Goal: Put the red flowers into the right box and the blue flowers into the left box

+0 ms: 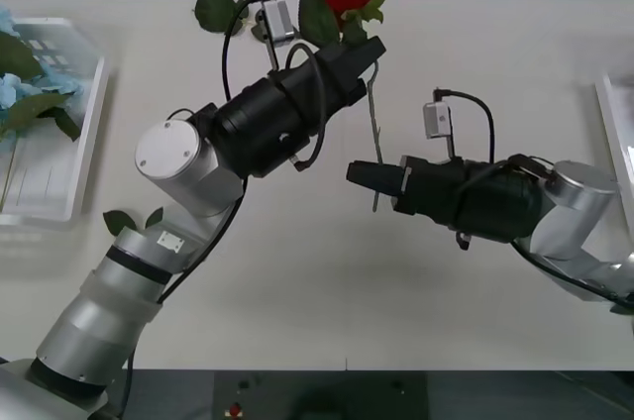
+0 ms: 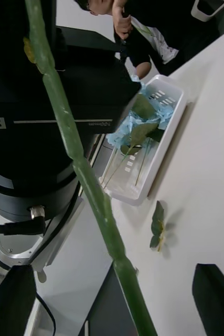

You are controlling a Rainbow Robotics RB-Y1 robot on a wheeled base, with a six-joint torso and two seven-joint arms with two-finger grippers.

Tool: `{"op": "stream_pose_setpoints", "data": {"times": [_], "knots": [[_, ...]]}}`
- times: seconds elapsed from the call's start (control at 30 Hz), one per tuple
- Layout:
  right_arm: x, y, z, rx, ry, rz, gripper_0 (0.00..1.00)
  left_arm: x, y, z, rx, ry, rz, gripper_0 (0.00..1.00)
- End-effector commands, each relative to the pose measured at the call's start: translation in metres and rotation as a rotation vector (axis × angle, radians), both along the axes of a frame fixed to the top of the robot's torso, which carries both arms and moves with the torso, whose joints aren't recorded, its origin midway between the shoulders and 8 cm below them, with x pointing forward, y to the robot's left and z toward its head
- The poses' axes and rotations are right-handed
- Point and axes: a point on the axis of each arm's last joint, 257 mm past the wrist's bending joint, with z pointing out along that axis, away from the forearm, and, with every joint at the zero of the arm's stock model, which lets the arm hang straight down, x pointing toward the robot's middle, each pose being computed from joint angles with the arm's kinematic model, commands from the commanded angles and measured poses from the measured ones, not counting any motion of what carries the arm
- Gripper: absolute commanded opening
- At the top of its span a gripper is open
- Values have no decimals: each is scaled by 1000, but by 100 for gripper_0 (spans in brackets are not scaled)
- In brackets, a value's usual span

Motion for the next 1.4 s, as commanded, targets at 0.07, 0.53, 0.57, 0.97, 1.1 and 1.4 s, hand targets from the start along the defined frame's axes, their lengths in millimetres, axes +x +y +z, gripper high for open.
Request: {"op": "stream_pose_setpoints", "data": {"times": [0.07, 0.53, 0.57, 0.97, 1.1, 1.4], "knots": [[7, 8, 28, 25, -76, -8, 24, -7, -11, 20, 0, -50, -20, 0], [11, 5, 31, 26, -83, -19, 0, -5, -8, 18, 7, -47, -17, 0], [11, 6, 32, 27, -84, -18, 0, -5, -6, 17, 9, -48, -15, 0], [16, -2, 33, 12, -94, -33, 0, -19, 43, -11, 148, -47, -133, 100], [33, -26, 32, -56, -117, -83, 0, -33, 75, -25, 241, -45, -210, 100], [93, -161, 36, -391, -218, -315, 0, -49, 156, -37, 507, -87, -278, 100]]}}
